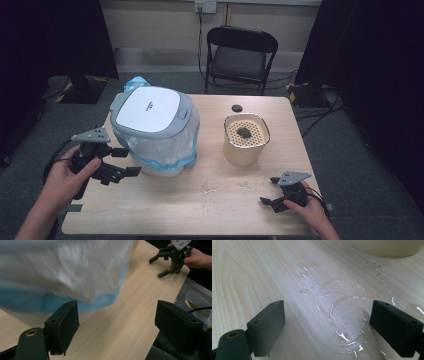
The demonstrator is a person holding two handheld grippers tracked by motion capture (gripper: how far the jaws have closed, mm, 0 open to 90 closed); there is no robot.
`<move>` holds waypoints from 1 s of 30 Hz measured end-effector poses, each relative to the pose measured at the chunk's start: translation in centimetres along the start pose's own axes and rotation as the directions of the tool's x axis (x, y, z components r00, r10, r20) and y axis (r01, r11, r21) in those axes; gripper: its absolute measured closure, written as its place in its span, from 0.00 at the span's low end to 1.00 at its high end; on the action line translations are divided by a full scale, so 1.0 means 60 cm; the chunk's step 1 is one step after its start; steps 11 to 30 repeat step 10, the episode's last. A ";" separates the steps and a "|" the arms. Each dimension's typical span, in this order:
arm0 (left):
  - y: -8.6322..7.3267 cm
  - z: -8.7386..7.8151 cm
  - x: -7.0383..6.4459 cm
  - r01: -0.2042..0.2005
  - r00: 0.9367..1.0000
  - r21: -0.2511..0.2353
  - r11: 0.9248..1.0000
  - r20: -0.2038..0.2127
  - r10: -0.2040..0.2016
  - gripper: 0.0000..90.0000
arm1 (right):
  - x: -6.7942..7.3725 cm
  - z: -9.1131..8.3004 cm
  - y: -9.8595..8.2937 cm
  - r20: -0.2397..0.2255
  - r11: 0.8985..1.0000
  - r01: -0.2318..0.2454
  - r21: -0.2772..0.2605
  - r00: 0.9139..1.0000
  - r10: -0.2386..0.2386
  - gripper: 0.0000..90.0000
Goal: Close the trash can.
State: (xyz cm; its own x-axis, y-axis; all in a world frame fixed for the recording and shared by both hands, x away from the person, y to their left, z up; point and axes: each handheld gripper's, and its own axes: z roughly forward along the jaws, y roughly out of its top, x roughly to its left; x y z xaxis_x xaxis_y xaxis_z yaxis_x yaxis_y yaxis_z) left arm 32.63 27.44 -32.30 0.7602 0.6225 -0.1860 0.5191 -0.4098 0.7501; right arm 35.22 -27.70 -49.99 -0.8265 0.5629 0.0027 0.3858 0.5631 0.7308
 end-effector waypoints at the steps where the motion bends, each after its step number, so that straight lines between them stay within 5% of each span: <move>1: -0.013 0.009 0.001 0.011 1.000 -0.010 1.000 0.010 -0.011 0.21 | 0.000 0.000 0.000 0.000 1.000 0.000 0.000 1.000 0.000 0.14; 5: -0.063 0.049 0.007 0.041 0.998 -0.009 0.999 0.053 -0.040 0.20 | 0.000 0.000 0.000 0.000 1.000 0.000 0.000 1.000 0.000 0.14; 10: -0.100 0.088 0.015 0.039 0.998 -0.002 0.999 0.051 -0.038 0.20 | 0.000 0.000 0.000 0.000 1.000 0.000 0.000 1.000 0.000 0.14; 30: -0.100 0.088 0.015 0.039 0.998 -0.002 0.999 0.051 -0.038 0.20 | 0.000 0.000 0.000 0.000 1.000 0.000 0.000 1.000 0.000 0.14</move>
